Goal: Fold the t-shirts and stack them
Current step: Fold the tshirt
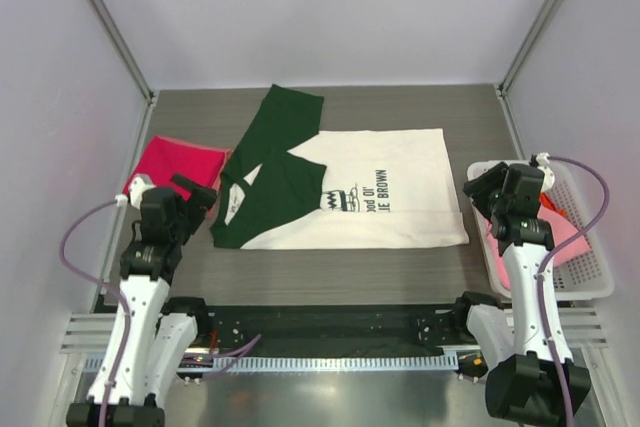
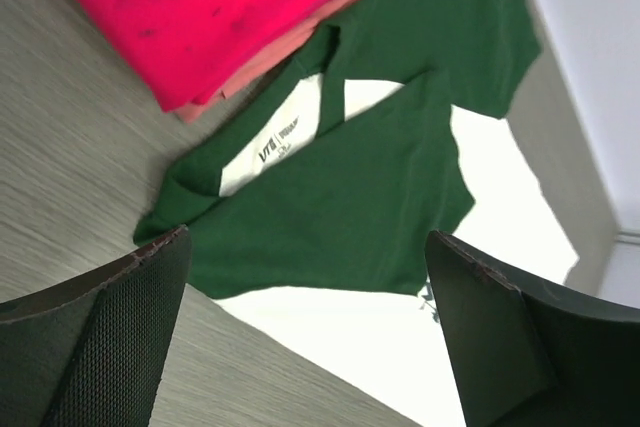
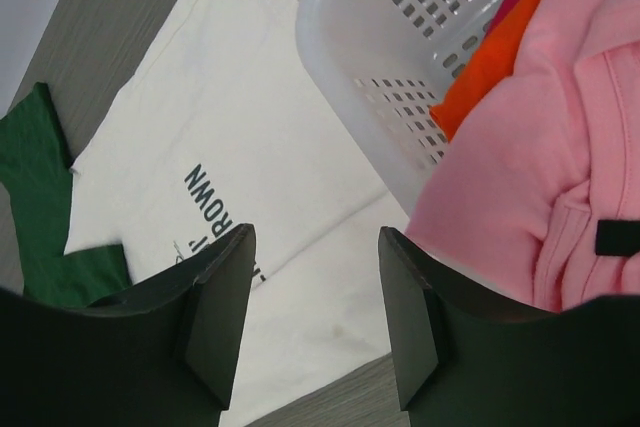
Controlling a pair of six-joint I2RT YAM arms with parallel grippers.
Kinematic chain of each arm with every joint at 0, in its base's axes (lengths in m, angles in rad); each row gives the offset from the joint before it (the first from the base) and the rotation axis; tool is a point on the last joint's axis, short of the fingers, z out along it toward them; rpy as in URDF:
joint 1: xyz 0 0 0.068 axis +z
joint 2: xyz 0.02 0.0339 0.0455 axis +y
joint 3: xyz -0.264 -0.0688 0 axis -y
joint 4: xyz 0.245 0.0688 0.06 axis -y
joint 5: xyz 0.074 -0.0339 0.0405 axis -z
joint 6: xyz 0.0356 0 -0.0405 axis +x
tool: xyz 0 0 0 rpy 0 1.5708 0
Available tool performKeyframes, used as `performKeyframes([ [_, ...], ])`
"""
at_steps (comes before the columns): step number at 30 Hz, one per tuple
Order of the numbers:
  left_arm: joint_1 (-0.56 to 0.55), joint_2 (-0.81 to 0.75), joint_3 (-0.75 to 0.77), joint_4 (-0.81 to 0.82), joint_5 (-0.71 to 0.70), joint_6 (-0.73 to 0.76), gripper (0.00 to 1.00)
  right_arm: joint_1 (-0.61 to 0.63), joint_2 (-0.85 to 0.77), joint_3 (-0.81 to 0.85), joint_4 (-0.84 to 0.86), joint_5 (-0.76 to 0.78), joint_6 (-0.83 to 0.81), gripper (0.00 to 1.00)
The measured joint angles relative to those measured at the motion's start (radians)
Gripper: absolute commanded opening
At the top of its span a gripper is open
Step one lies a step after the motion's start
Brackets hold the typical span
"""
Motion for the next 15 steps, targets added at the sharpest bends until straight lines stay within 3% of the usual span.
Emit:
performKeyframes([
  [6, 0.000, 0.345, 0.181, 0.091, 0.013, 0.052, 1.00, 0.071, 0.097, 0.156, 0.000, 0.083, -0.038, 0.62],
  [10, 0.000, 0.486, 0.224, 0.208, 0.081, 0.075, 1.00, 0.114, 0.159, 0.221, 0.017, 0.136, -0.066, 0.62],
  [15, 0.000, 0.755, 0.410, 0.297, 0.149, 0.135, 1.00, 0.221, 0.433, 0.385, 0.040, 0.182, -0.114, 0.61],
])
